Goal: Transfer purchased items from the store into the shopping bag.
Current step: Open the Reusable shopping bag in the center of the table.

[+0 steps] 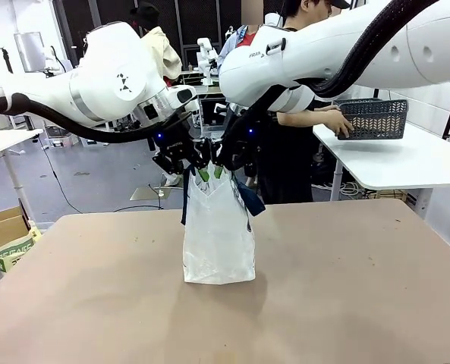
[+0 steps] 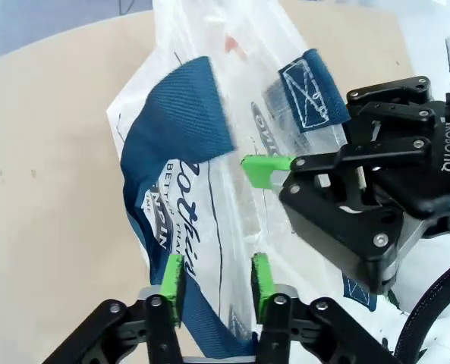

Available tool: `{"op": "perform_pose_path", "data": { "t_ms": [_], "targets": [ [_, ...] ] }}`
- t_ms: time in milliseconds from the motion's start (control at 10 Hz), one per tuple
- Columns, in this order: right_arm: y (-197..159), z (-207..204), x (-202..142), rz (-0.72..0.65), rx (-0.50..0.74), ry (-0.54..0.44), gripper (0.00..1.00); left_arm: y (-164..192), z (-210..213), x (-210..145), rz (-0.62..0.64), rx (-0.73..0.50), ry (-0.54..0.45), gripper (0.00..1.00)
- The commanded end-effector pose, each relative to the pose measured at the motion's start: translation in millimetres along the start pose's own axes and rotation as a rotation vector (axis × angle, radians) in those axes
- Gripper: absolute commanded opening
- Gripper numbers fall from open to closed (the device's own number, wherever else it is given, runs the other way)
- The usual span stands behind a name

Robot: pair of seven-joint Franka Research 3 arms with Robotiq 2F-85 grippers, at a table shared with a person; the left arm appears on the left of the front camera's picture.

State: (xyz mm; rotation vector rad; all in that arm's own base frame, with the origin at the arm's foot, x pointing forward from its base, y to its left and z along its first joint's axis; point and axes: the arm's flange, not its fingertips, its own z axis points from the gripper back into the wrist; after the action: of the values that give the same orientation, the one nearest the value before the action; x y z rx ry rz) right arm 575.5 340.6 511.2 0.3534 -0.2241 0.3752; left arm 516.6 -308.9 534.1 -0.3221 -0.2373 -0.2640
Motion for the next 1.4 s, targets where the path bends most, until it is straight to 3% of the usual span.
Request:
{"op": "perform_pose_path", "data": {
  "t_ms": [0,500,700,1000,1300],
  "targets": [
    [-4.9,5.4,-2.9,0.005,0.011,0.007,0.0,5.4,7.0,-1.7,0.027,-0.004,-0.003,0.0],
    [-32.9,41.5,-45.2,0.02,-0.083,-0.025,0.0,38.3,28.7,-27.9,0.022,-0.045,-0.03,0.0],
    [-36.3,58.6,-60.6,0.014,-0.177,-0.022,0.0,54.0,38.8,-34.9,0.007,-0.045,-0.021,0.0],
    [-50.3,74.3,-66.0,0.019,-0.255,-0.003,0.0,61.7,44.2,-39.6,-0.071,0.051,-0.018,0.0],
    [-57.8,78.7,-59.7,0.098,-0.285,0.065,0.0,62.2,40.4,-43.1,-0.024,0.101,0.014,0.0]
  ]
}}
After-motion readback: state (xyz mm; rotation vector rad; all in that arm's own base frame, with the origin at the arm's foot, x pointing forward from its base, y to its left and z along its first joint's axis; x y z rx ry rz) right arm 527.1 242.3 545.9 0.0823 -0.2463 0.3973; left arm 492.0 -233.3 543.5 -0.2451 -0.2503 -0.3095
